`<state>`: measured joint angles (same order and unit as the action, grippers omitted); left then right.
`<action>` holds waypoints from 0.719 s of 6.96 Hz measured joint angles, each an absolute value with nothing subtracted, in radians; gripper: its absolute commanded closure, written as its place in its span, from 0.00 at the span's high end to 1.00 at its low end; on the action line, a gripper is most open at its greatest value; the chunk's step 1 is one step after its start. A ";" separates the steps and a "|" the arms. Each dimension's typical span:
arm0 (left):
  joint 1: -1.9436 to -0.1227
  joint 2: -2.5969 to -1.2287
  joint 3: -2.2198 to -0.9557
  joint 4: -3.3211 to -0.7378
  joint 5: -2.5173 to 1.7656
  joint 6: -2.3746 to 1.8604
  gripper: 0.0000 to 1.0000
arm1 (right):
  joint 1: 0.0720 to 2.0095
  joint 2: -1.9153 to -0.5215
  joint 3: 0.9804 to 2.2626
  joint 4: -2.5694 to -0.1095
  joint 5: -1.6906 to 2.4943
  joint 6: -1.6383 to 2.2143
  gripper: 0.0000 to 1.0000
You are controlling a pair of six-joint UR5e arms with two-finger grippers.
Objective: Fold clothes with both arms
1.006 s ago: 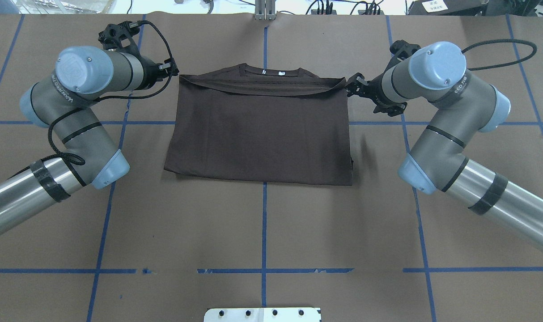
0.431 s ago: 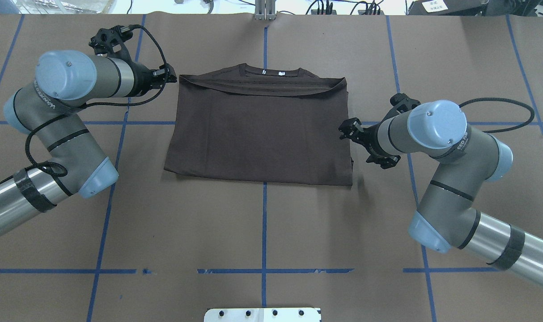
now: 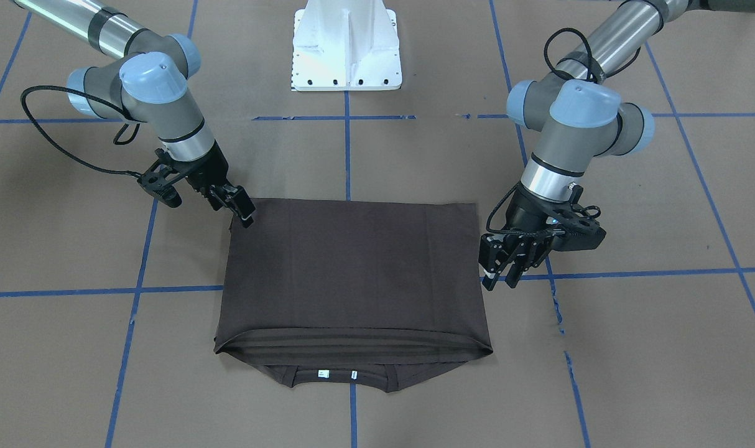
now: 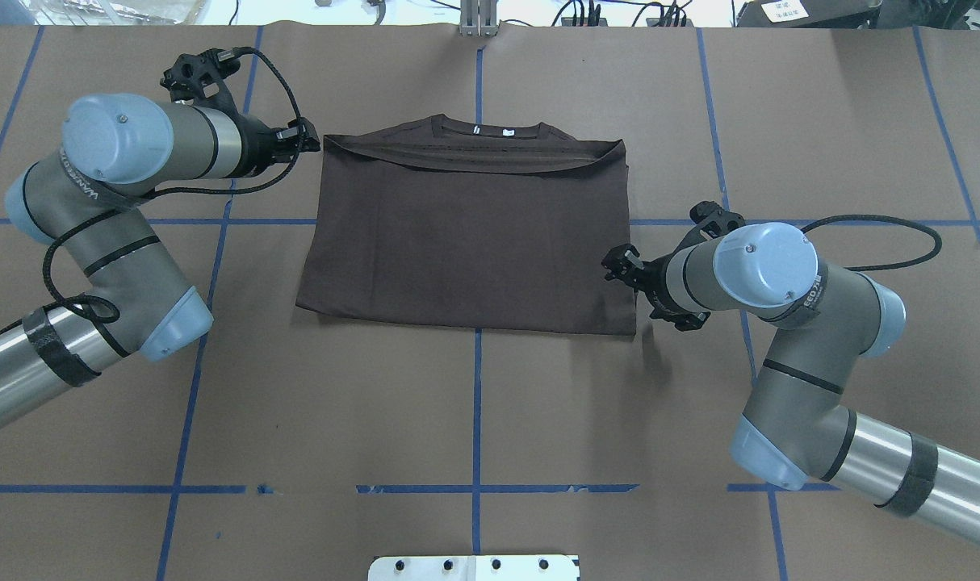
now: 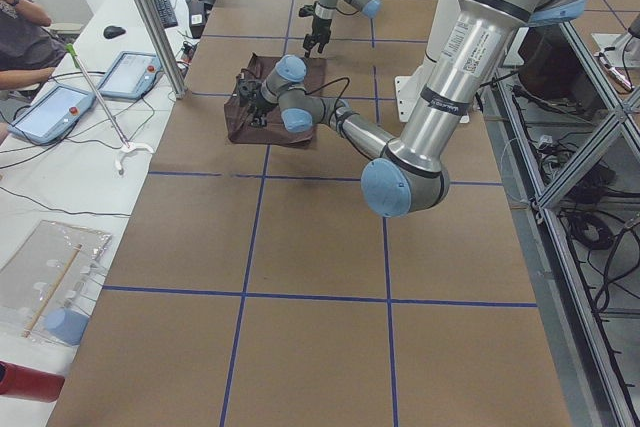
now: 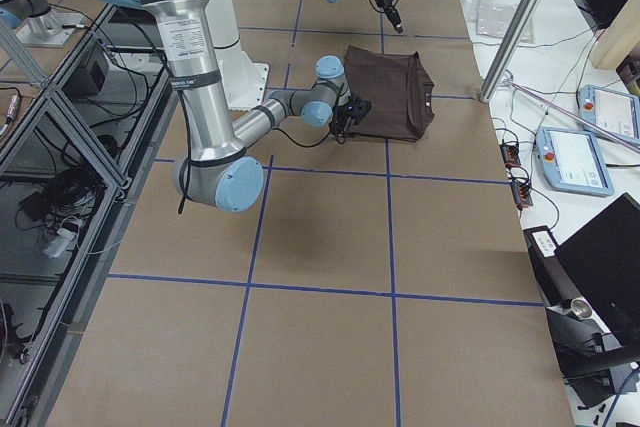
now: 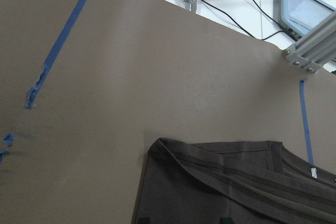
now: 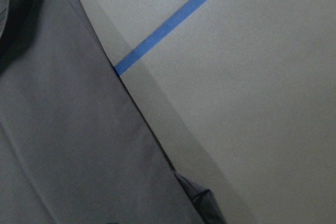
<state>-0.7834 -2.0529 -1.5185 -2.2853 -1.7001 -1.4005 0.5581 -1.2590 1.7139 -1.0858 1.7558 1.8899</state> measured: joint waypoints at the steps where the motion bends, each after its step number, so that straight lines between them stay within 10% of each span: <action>1: -0.783 -2.053 -1.520 -2.285 -1.700 -1.400 0.54 | 0.549 -1.260 1.712 -1.090 1.755 1.891 0.81; 2: -0.783 -2.053 -1.522 -2.284 -1.700 -1.400 0.54 | 0.543 -1.260 1.713 -1.099 1.755 1.891 0.67; 3: -0.783 -2.054 -1.525 -2.284 -1.700 -1.399 0.54 | 0.540 -1.260 1.717 -1.113 1.756 1.891 0.11; 5: -0.783 -2.054 -1.529 -2.284 -1.700 -1.399 0.54 | 0.539 -1.259 1.723 -1.129 1.759 1.897 0.00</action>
